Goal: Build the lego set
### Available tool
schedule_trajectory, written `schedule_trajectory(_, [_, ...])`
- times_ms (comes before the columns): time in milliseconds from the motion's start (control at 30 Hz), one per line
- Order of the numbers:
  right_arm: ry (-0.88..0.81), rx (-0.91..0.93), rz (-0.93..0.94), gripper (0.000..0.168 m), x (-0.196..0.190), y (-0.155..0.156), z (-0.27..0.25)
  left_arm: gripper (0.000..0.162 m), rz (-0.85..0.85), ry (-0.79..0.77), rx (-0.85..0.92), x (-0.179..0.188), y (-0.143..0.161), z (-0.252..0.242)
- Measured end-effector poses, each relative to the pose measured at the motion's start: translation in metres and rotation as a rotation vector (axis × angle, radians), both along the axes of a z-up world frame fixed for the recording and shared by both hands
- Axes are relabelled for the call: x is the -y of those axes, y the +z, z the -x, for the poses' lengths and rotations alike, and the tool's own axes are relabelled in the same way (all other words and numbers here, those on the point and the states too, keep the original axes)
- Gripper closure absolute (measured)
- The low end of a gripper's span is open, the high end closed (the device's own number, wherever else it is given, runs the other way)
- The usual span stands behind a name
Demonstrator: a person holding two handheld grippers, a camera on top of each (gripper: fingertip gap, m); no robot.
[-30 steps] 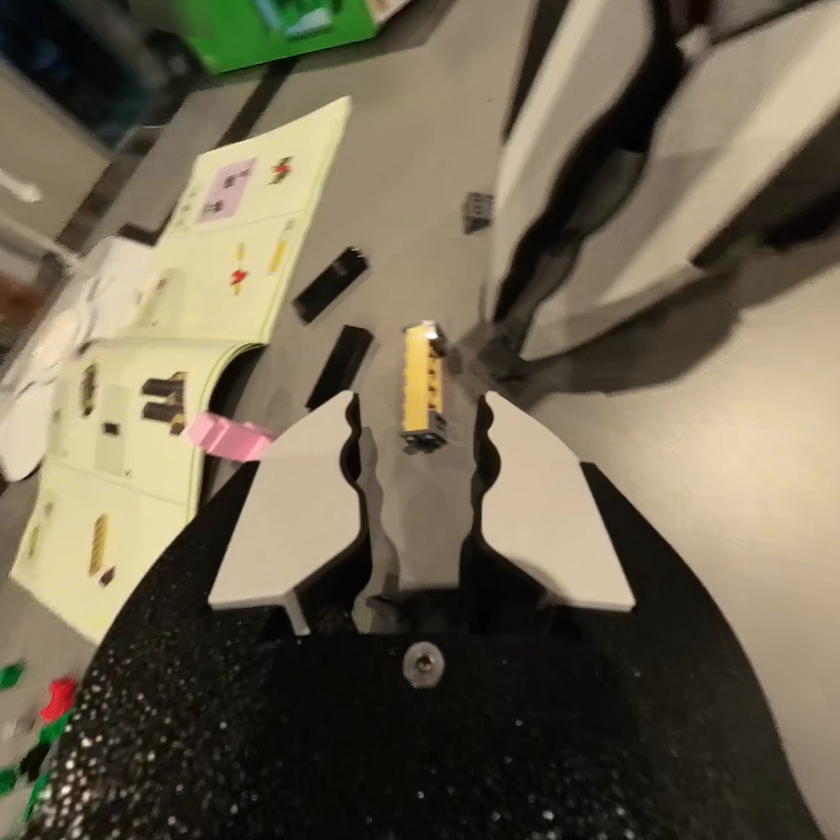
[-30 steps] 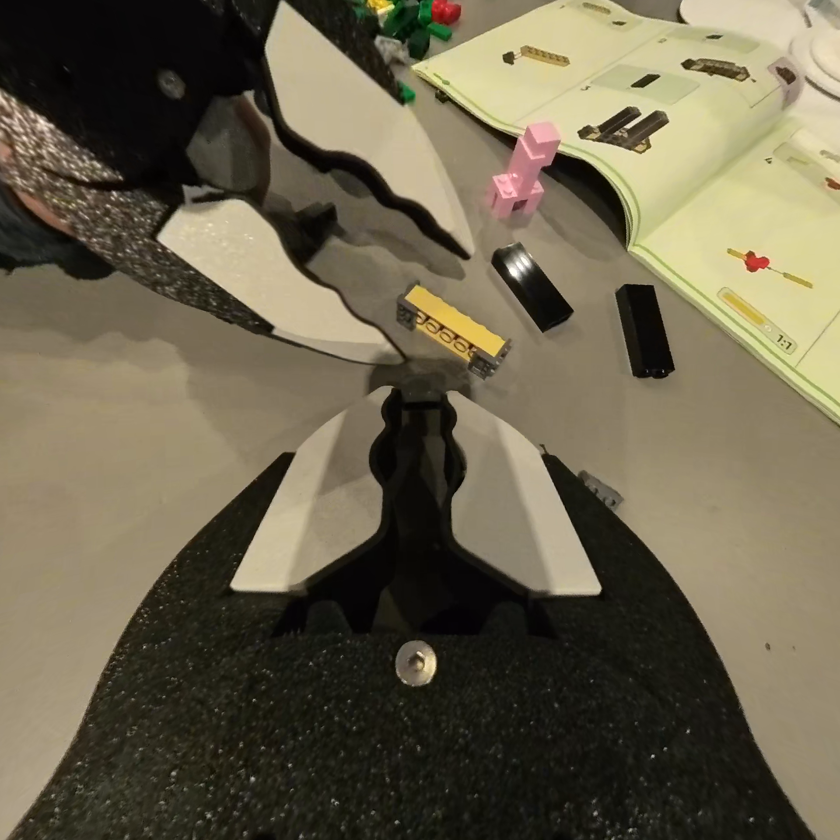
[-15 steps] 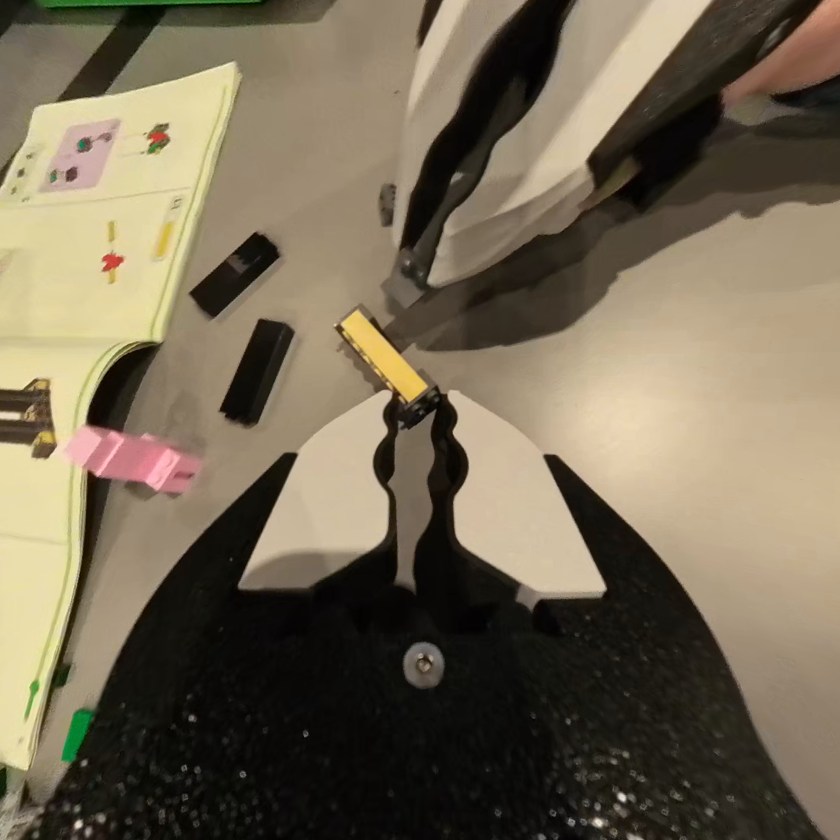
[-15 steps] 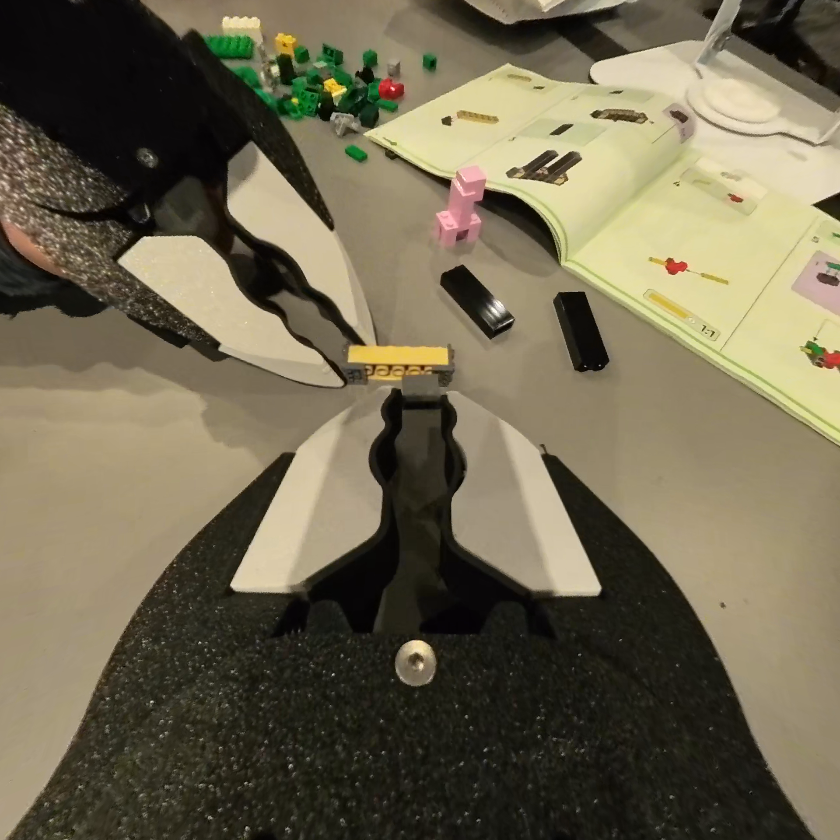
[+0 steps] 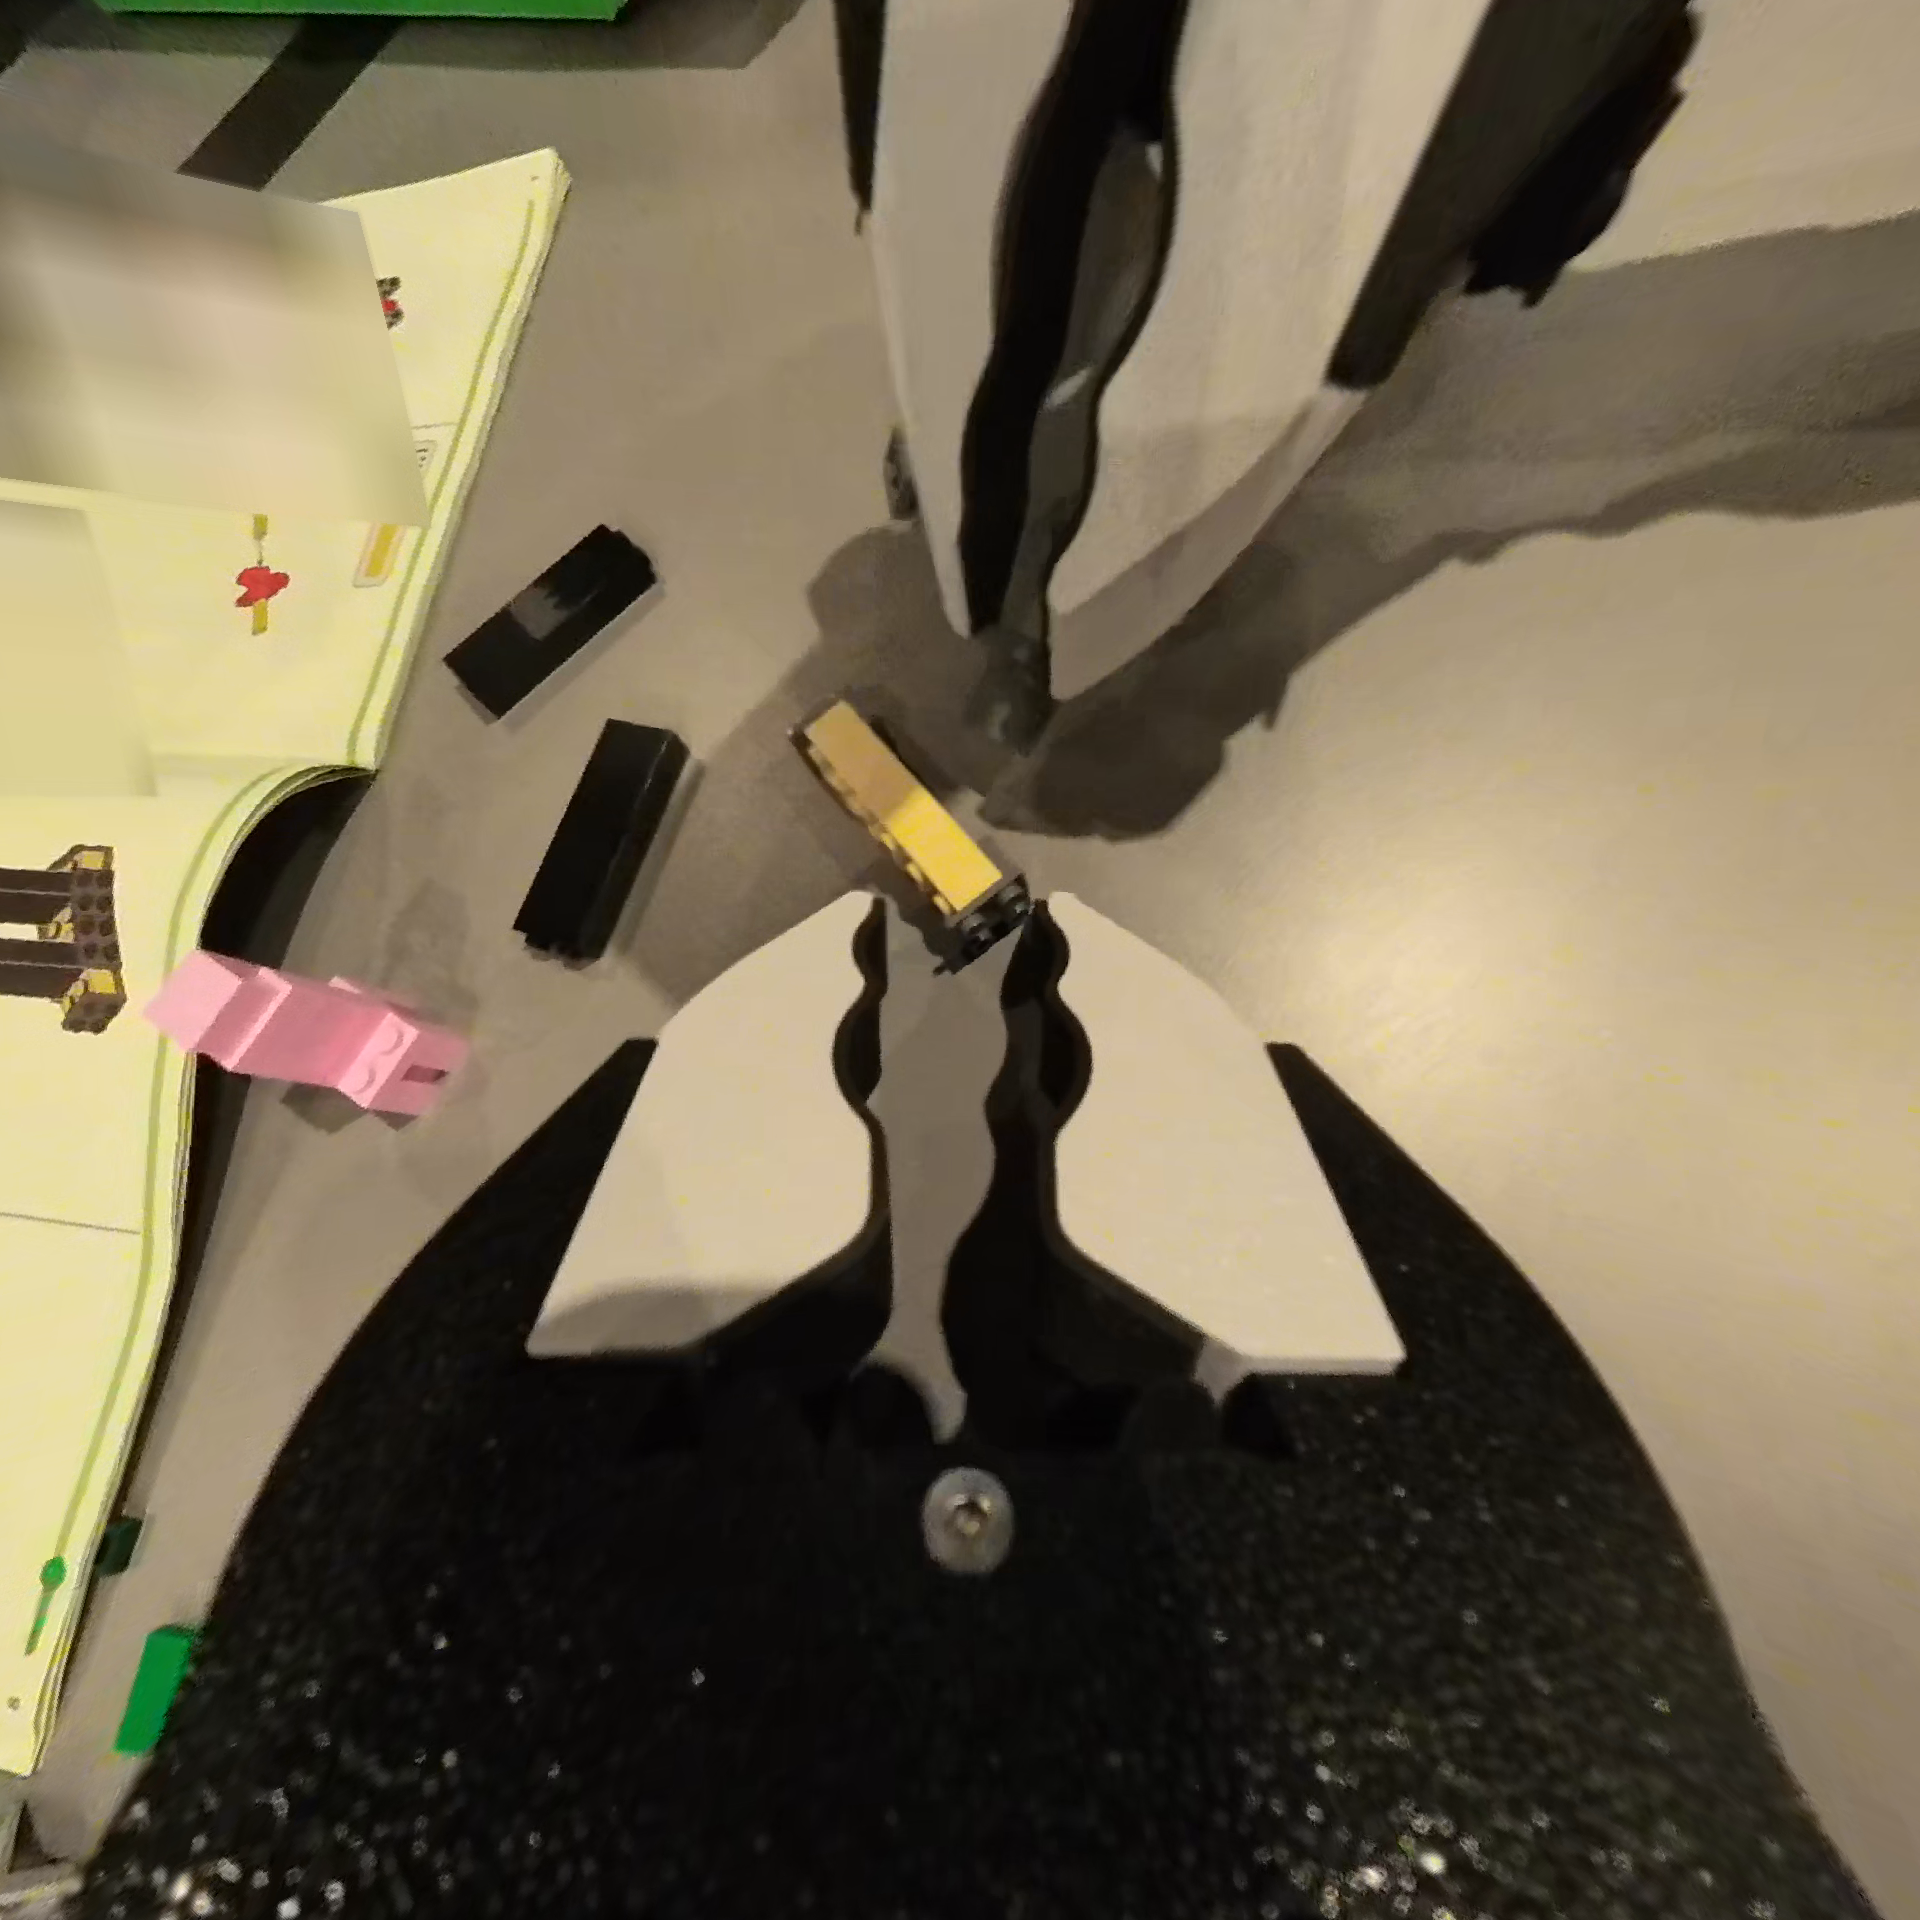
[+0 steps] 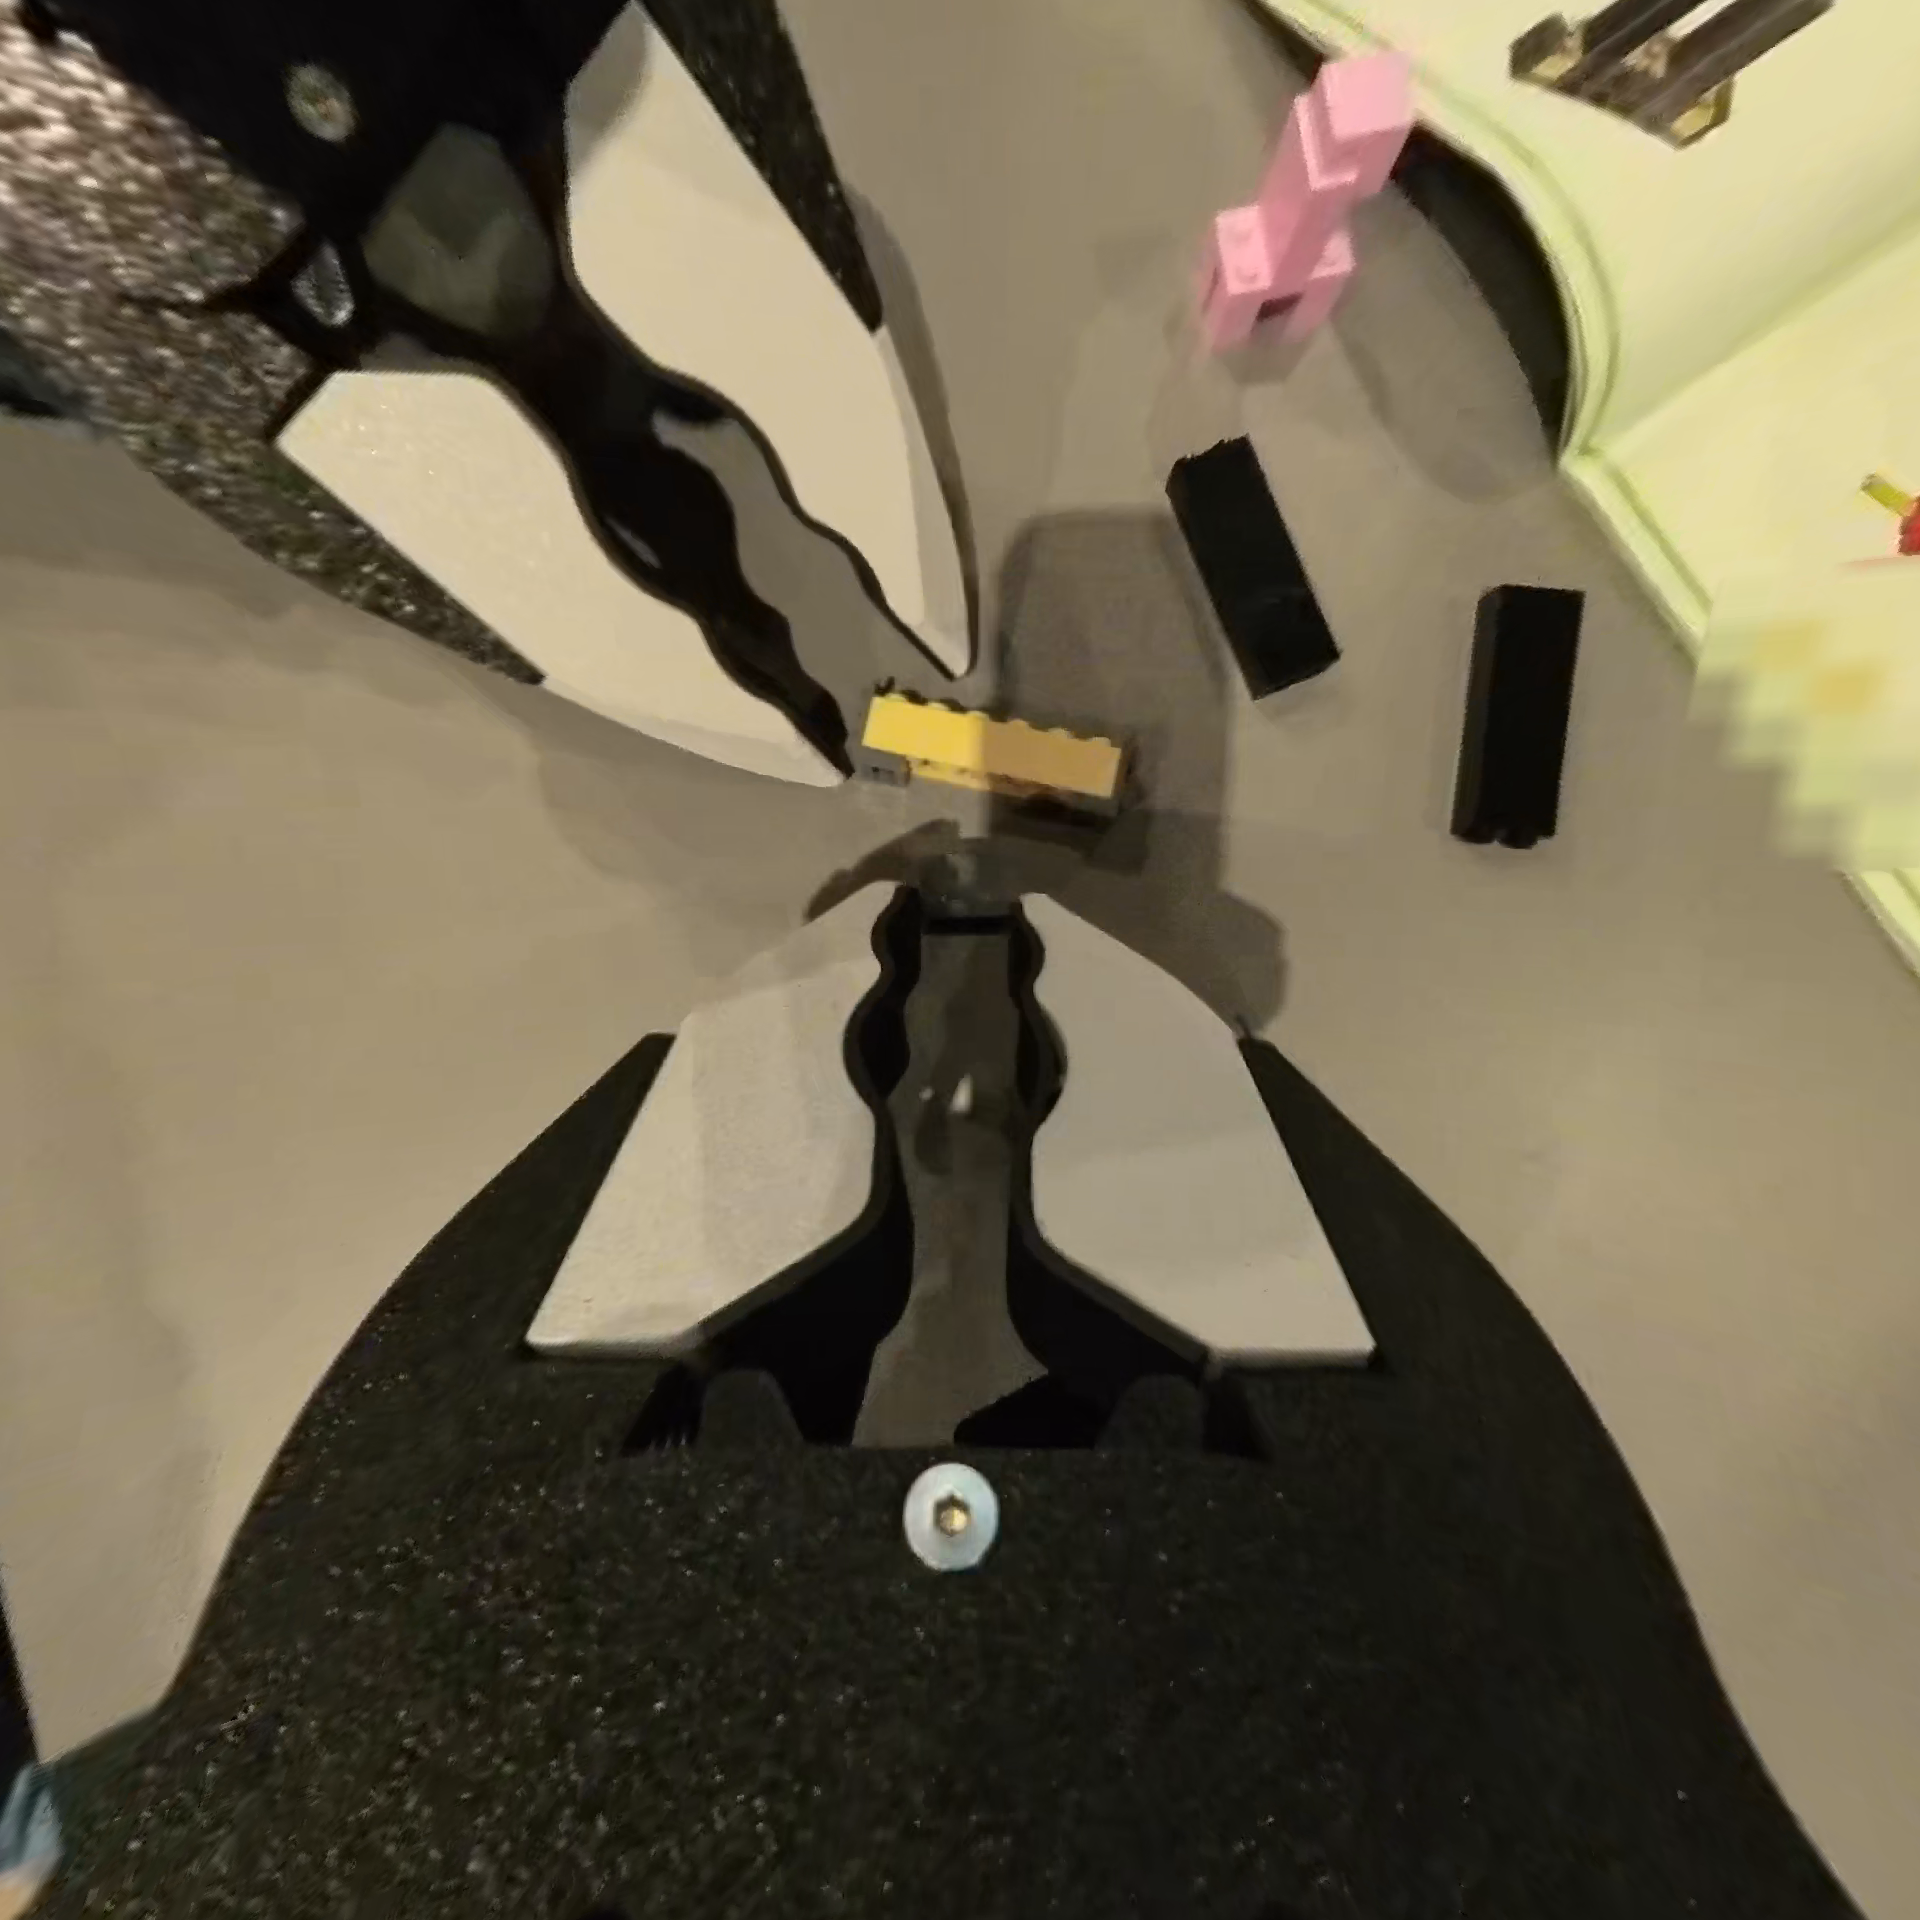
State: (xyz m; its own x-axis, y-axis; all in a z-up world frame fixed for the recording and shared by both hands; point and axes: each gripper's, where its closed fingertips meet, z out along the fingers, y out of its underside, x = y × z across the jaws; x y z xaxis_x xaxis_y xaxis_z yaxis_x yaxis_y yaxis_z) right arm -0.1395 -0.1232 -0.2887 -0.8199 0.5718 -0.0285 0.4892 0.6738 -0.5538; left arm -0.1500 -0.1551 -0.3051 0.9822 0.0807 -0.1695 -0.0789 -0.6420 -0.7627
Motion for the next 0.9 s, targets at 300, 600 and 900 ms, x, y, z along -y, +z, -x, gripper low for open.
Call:
schedule_trajectory(300, [0.003,0.009,-0.047,0.153,0.004,-0.007,0.008,0.134,-0.001,0.003,0.0,0.0,0.0,0.001])
schedule_trajectory(600, [-0.15,-0.047,0.034,0.152,-0.008,-0.015,-0.007,0.13,-0.005,0.024,-0.008,0.001,0.001,0.004])
schedule_trajectory(900, [-0.151,-0.106,0.051,0.152,-0.004,-0.015,-0.006,0.129,-0.005,0.035,-0.007,0.002,0.001,0.006])
